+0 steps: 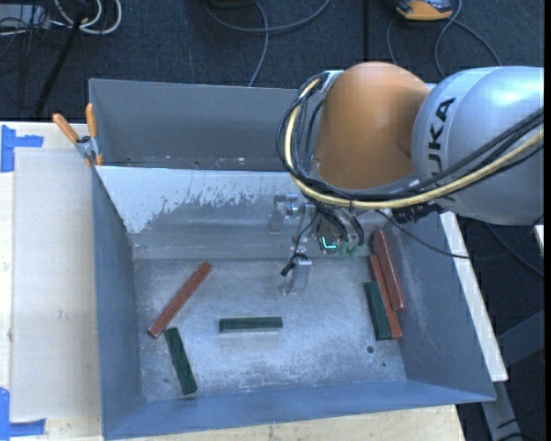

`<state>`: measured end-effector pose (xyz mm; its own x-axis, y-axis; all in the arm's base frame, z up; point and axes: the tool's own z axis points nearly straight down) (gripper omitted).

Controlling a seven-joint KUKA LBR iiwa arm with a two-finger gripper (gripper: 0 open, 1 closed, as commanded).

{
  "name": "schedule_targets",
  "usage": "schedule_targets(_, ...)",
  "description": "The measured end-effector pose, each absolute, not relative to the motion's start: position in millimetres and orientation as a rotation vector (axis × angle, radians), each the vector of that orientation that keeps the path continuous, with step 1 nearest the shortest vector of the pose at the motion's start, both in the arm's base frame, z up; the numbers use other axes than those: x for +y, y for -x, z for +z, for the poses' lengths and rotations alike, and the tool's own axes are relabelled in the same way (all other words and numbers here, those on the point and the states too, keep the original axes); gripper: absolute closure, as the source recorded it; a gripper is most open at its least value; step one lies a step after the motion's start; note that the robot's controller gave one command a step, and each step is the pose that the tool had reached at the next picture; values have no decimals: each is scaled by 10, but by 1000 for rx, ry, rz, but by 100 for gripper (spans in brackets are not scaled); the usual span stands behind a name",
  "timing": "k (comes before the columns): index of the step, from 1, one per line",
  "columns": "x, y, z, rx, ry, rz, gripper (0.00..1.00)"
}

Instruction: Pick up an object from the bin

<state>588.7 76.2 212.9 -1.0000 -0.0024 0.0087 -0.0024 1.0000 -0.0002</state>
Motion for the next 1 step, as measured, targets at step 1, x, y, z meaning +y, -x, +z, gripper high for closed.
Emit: schedule_targets(1,993,-5212,648,-3127,169,2,0)
